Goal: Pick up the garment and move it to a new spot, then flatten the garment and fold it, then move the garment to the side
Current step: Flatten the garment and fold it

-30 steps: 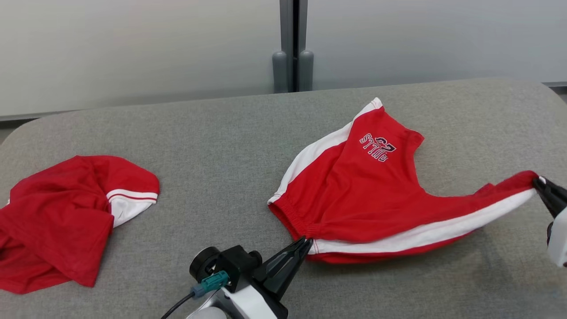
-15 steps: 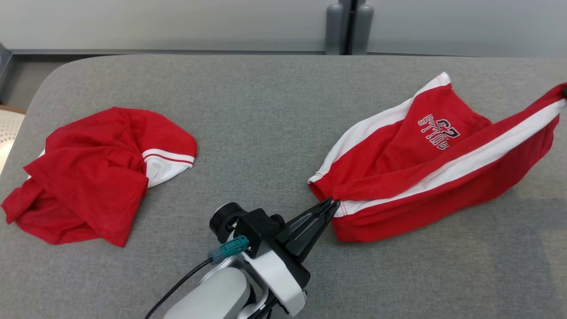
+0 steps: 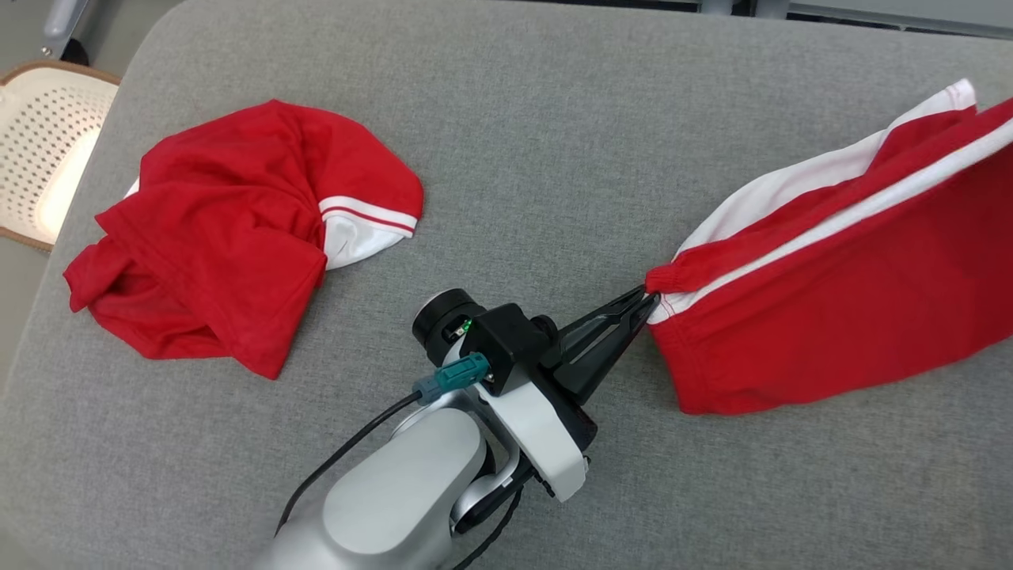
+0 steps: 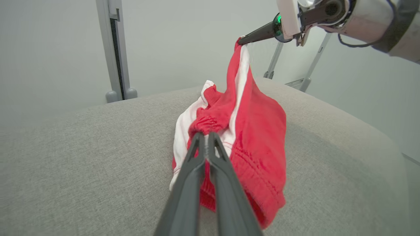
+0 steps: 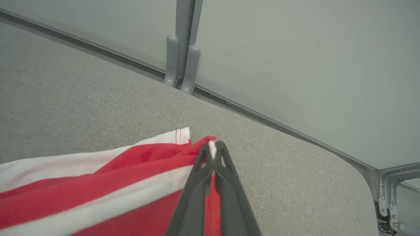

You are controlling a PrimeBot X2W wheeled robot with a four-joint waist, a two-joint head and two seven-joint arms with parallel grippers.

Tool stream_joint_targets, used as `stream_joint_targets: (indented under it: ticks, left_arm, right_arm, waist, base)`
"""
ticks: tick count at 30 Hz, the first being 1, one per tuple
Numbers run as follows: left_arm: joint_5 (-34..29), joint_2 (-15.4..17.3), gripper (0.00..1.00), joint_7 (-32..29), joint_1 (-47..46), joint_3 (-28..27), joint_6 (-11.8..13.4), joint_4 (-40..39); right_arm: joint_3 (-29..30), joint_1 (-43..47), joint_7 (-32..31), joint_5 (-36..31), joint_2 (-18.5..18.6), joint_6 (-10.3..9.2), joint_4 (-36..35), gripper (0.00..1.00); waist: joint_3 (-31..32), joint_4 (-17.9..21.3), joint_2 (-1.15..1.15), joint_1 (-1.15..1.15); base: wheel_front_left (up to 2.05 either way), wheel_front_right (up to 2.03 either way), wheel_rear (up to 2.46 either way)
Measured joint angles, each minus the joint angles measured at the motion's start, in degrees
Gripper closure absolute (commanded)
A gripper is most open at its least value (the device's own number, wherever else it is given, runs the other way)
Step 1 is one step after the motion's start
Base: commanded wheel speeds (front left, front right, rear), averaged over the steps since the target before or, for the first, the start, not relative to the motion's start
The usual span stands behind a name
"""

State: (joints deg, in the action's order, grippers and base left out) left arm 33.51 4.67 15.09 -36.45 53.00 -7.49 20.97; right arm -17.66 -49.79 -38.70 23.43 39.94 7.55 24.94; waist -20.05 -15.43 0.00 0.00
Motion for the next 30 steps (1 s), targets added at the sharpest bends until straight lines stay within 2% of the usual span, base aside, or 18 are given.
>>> stream_joint_targets:
  ticks: [11,12,13,14,15,16,22,30]
  left_arm:
    - [0.85,-1.52,1.00,0.00,-2.80,1.98,0.00,2.50]
    - [0.89,-1.58,1.00,0.00,-2.83,1.81,0.00,2.77]
    - [0.89,-1.69,1.00,0.00,-2.84,1.54,0.00,3.16]
    - [0.89,-1.76,0.73,0.00,-2.89,1.22,0.00,3.63]
    - [0.88,-1.79,0.28,0.00,-3.01,0.96,0.00,4.35]
    - [0.89,-1.82,0.00,0.01,-3.10,0.62,0.00,5.46]
    - [1.83,-1.81,0.00,-0.01,-3.05,-2.29,0.01,7.86]
    - [-0.25,-1.90,0.00,-0.01,0.35,-10.07,0.01,6.42]
  right_arm:
    - [-2.42,-7.89,4.25,-1.38,-0.73,0.00,9.53,1.00]
    - [-2.57,-8.29,4.70,-1.37,-0.96,0.00,10.17,0.94]
    - [-2.93,-8.53,5.28,-1.53,-1.05,0.00,10.96,0.09]
    - [-3.10,-8.71,6.13,-1.87,-1.20,0.01,11.60,0.00]
    - [-2.68,-9.15,6.66,-1.86,-1.54,0.01,12.63,0.00]
    - [-2.34,-9.50,7.21,-1.87,-1.86,0.00,13.63,0.00]
    - [-1.08,-9.53,13.44,-2.23,-3.66,0.00,17.78,0.00]
    - [0.14,-3.47,26.81,0.75,-7.14,-0.01,19.05,0.00]
  waist:
    - [-5.25,-2.97,0.00,0.00]
    - [-5.56,-3.07,0.00,0.00]
    - [-5.80,-3.12,0.00,0.00]
    - [-5.99,-3.14,0.00,0.00]
    - [-6.14,-3.11,0.00,0.00]
    - [-6.21,-3.02,0.00,0.00]
    - [-5.56,-1.90,0.00,0.00]
    - [-2.03,0.59,0.00,0.00]
  base:
    - [0.00,0.00,0.00]
    - [0.00,0.00,0.00]
    - [0.00,0.00,0.00]
    - [0.00,0.00,0.00]
    - [0.00,0.00,0.00]
    - [0.00,0.00,0.00]
    - [0.00,0.00,0.00]
    - [0.00,0.00,0.00]
